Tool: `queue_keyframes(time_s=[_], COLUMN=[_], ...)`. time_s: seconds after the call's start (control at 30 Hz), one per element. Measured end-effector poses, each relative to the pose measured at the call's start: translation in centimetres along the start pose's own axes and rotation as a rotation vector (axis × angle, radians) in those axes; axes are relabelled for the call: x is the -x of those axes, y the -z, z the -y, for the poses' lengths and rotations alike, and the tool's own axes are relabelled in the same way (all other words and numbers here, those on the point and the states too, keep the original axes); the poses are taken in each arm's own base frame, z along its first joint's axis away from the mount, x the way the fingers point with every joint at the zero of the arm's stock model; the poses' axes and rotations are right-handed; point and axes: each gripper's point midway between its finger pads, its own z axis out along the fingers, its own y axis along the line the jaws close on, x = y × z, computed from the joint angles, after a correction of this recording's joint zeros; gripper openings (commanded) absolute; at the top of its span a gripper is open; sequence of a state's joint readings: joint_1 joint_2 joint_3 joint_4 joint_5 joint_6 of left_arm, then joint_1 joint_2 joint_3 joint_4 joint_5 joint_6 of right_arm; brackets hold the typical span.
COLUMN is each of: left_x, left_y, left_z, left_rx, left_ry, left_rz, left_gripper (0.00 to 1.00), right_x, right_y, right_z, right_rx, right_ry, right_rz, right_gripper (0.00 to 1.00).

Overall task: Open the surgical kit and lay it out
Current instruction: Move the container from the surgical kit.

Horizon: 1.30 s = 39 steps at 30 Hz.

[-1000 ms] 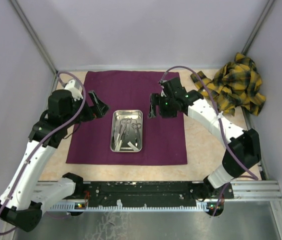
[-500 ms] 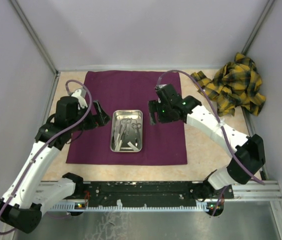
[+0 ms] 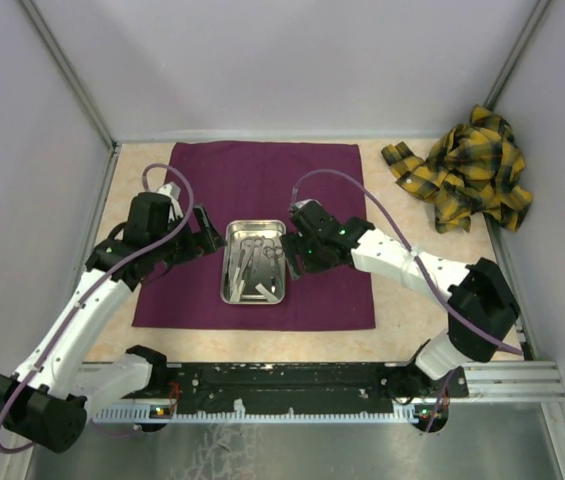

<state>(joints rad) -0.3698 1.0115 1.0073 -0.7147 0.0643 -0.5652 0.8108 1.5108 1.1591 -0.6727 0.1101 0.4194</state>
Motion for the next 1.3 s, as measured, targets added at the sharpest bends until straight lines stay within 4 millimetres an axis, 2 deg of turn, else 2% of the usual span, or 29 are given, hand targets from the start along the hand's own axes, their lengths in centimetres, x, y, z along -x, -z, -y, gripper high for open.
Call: queue_keyframes(time_s=[0.2,0.47,0.6,0.73,0.83,0.97,1.0,1.1,1.13,1.2,1.27,1.3], left_x=[-2.2,-3.3,-3.3,-3.5,-3.5,-3.4,-3.5,-3.8,-3.8,-3.8,-3.7,-3.7], left_y=[-0.8,-0.1,0.3,0.4,0.9,1.2,1.2,1.3,1.4,1.7,1.9,2.0], left_z=[-1.5,-2.3,-2.3,-2.7,-2.6,-2.0,-1.9,-1.6,-1.5,-1.3,-1.2,-1.1], left_rx=[0.03,0.023,0.009,0.009,-0.011,-0.044,-0.049,-0.067,-0.074,-0.088,-0.099,-0.103], left_ry=[0.035,0.044,0.052,0.071,0.081,0.08,0.079,0.075,0.073,0.065,0.057,0.053], left_rz=[-0.036,-0.017,0.008,0.042,0.066,0.071,0.063,0.051,0.049,0.054,0.061,0.063], left_gripper=[0.99,0.99,0.99,0.99,0.99,0.99,0.99,0.99,0.99,0.99,0.99,1.0], right_x=[-0.5,-0.7,-1.6,-2.4,-2.9,-4.3,-4.5,-4.8,-4.8,-4.8,-4.7,-4.7], right_y=[0.0,-1.1,-2.0,-3.6,-5.7,-7.1,-7.2,-7.1,-7.0,-6.9,-6.8,-6.8], right_z=[-2.1,-3.1,-4.4,-7.0,-8.2,-7.6,-7.4,-6.9,-6.8,-6.6,-6.3,-6.1], right_rx=[0.017,0.009,-0.009,-0.038,-0.092,-0.177,-0.194,-0.229,-0.239,-0.256,-0.277,-0.285], right_ry=[0.039,-0.011,-0.015,0.013,0.012,-0.008,-0.013,-0.038,-0.049,-0.071,-0.093,-0.108], right_rz=[0.016,0.03,0.025,0.002,-0.025,-0.066,-0.074,-0.083,-0.082,-0.077,-0.068,-0.063], right_gripper=[0.77,0.77,0.75,0.57,0.53,0.4,0.34,0.27,0.18,0.11,0.0,0.0])
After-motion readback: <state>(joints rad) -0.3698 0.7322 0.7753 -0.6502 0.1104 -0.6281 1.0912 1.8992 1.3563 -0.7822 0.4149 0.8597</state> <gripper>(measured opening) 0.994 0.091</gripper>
